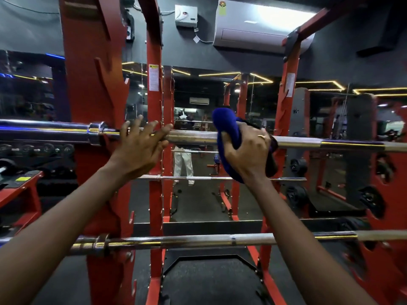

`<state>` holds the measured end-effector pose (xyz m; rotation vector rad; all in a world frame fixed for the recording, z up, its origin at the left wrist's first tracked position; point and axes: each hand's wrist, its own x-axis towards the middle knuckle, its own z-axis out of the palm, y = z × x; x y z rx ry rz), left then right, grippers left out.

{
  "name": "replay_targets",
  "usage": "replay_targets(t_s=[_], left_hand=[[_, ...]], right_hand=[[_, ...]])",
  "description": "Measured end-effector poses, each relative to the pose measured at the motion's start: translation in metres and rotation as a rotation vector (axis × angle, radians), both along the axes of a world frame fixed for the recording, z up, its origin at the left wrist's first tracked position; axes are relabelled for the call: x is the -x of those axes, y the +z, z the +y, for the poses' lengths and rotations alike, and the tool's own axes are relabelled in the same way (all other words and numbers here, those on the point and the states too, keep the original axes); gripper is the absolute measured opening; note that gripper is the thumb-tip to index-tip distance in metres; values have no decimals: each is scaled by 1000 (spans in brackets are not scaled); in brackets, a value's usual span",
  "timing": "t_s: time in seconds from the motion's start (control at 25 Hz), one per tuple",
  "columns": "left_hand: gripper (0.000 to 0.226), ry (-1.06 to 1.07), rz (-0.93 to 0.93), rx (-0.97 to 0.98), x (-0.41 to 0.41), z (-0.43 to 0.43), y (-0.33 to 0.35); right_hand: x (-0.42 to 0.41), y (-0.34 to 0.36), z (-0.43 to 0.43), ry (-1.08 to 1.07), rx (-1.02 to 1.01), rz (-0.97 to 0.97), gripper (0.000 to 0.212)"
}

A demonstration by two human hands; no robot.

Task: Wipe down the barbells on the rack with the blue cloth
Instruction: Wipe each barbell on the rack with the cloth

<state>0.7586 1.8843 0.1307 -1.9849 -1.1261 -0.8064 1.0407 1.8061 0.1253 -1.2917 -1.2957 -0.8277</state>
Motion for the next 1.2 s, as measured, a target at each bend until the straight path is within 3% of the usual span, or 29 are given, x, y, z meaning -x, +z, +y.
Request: replay_targets(t_s=[0.08,0.16,0.28,0.36,0.44,0.64,0.84,1.0,1.12,1.2], left_hand=[[60,-44,65,47,10,3,9],[64,-73,110,73,22,5,17],[61,-82,102,66,33,8,13],[58,-88,62,59,30,6,6],[58,-97,30,61,25,3,3],[54,-143,-34,64,23,3,1],[49,-197,-121,92,19,2,0],[47,-211,-164,136,16,3,-1],[48,-226,-162,162,18,4,-1],[47,-246,-170,162,17,5,-1]], right_hand=[[29,3,6,68,57,-129,39],[32,12,7,183,100,-132,43],[12,29,5,182,2,142,41],[14,30,8,77,-44,185,29],[37,22,11,76,-32,56,20],[42,12,6,44,174,-324,44],[10,10,3,-12,-15,33,39],[61,-3,9,20,94,-109,43],[53,-2,12,-15,103,-258,47],[35,5,8,-86,27,-105,49]])
